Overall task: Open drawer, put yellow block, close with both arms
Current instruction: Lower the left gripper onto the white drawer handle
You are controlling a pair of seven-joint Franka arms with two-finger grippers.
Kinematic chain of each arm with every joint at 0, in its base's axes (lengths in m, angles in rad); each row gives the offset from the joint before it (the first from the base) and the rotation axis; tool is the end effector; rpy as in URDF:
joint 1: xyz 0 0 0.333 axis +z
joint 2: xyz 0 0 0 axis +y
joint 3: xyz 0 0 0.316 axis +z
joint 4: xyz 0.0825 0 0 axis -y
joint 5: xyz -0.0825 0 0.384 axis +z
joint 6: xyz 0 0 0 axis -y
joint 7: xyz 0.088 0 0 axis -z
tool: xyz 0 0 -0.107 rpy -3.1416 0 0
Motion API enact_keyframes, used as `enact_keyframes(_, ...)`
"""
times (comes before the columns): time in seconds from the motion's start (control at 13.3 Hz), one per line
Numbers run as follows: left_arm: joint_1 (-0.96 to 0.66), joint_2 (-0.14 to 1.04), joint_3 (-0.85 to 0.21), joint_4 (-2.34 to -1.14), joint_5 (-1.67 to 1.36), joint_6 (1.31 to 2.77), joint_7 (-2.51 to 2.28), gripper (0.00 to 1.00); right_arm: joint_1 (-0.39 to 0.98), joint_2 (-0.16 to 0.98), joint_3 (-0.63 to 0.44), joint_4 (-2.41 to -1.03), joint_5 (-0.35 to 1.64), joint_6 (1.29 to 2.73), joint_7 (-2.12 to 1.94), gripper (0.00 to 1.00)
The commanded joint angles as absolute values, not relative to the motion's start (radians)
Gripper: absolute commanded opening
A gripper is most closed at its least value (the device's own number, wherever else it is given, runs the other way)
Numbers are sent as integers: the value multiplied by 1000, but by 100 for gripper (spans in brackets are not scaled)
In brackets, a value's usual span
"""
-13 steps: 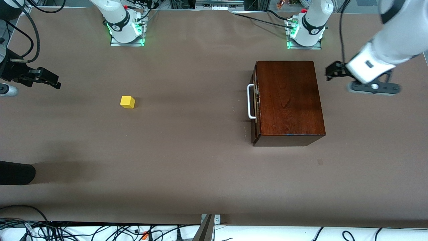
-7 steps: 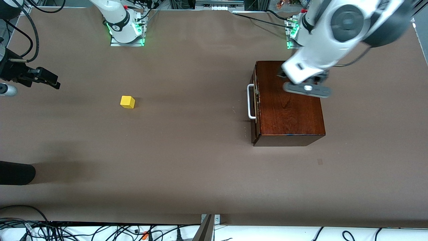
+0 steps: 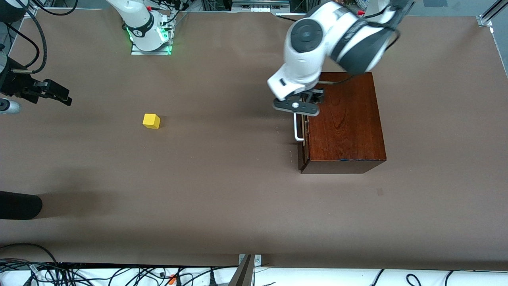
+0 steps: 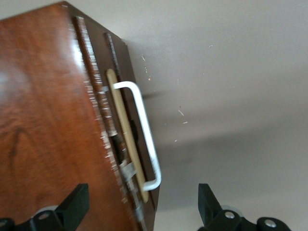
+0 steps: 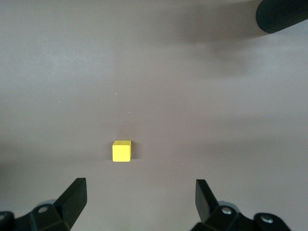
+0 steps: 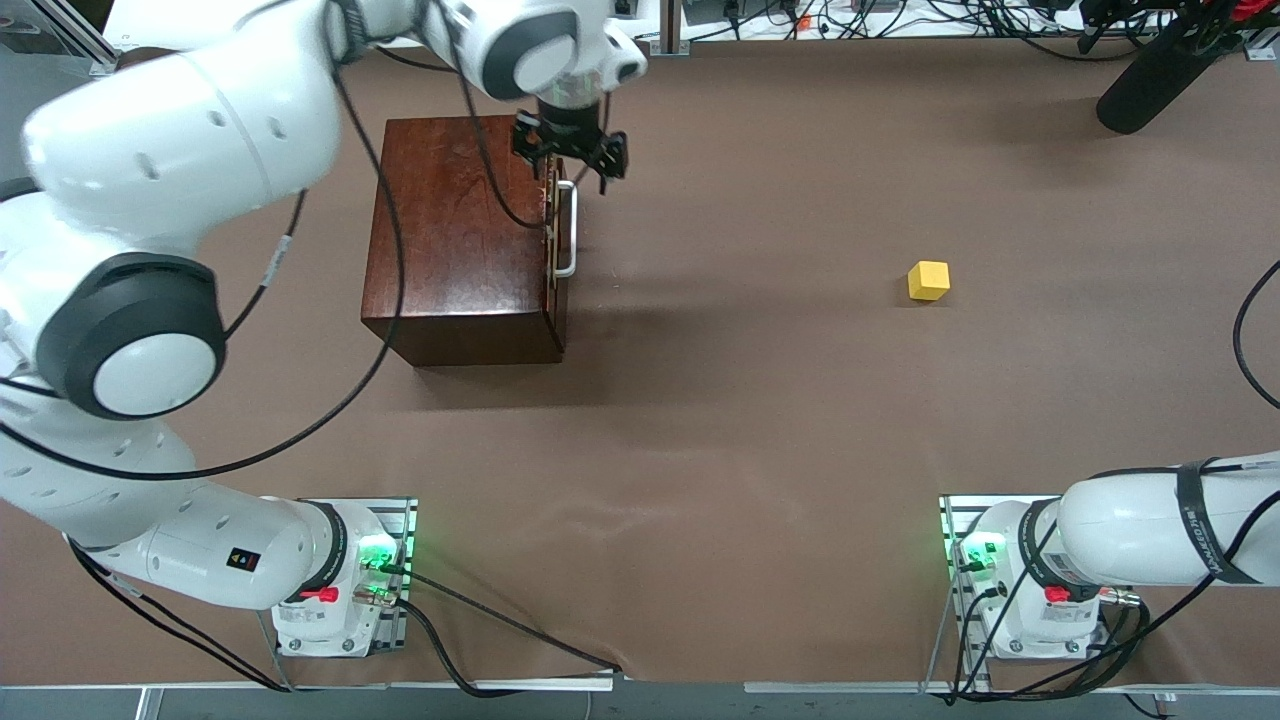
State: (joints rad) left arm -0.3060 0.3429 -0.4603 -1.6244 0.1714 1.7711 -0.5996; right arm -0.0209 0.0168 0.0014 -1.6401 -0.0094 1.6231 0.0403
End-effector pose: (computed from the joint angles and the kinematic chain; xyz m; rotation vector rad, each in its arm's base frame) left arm 0.4861 -0.4066 0.4276 -3.0107 0.3067 0.1735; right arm 0.5617 -0.0119 0.5868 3.1301 -0.0926 -0.0528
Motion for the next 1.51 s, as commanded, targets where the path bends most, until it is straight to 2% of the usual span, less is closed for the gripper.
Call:
enact_keyframes(0.0, -359, 416, -454, -1595, 242, 1776, -681, 100, -32, 15, 17, -1626, -18, 1608, 51, 100)
enact_keyframes(0.3, -365, 440, -454, -1643, 316, 1787, -684, 100, -32, 15, 17, -1624, -9, 1617, 52, 100)
enact_keyframes(0.53, -357, 437, -454, -1721, 330, 1880, -710, 100, -32, 18, 17, -1626, -9, 1620, 52, 100)
enact_keyframes(1.43, -377, 463, -451, -1759, 437, 1942, -824, 100, -18, 18, 18, -1631, -14, 1617, 51, 100)
